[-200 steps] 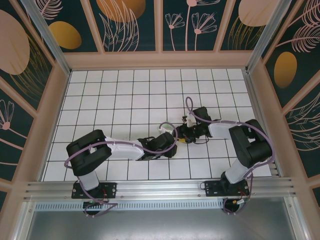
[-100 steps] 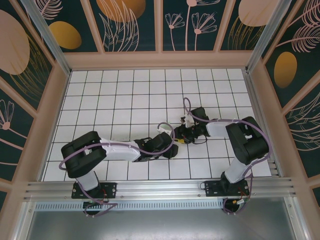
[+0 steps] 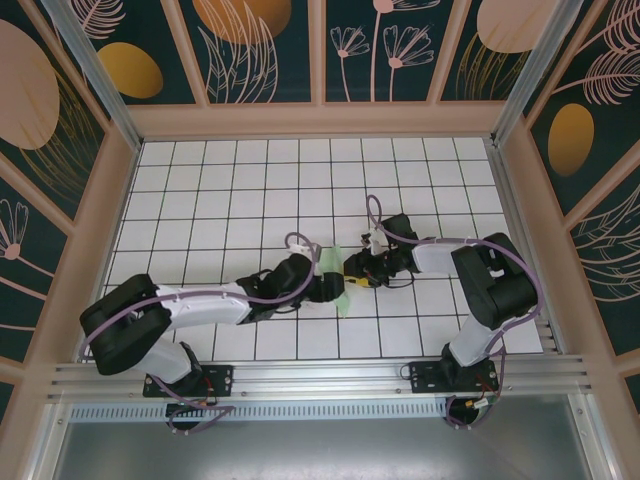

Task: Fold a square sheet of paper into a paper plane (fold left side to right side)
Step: Fold the wing for the fifth time at the center of the table.

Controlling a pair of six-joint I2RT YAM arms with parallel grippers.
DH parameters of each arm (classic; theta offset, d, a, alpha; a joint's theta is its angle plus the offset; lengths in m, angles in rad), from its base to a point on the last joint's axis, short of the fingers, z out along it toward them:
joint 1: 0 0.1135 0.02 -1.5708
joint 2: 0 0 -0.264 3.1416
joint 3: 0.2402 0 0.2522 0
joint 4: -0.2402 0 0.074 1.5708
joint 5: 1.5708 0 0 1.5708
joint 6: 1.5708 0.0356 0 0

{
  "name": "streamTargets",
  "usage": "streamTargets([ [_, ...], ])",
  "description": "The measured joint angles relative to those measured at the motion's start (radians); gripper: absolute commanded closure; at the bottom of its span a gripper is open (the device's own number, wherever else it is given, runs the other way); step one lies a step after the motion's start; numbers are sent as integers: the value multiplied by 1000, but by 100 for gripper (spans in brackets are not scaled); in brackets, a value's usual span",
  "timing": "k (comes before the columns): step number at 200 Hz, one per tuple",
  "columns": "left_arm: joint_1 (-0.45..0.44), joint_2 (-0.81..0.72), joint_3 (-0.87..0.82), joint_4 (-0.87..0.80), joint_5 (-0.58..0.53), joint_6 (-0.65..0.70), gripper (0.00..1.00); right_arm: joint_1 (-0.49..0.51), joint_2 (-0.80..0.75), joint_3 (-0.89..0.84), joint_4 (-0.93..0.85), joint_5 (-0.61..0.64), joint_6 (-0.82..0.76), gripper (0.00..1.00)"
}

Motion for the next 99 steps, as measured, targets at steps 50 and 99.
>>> streamTargets([
  [50, 60, -34, -25, 48, 35, -59, 28, 2, 0, 1, 0, 2, 0, 56],
  [99, 90, 55, 21, 55, 78, -85, 34, 4, 0, 1, 0, 4, 0, 56],
])
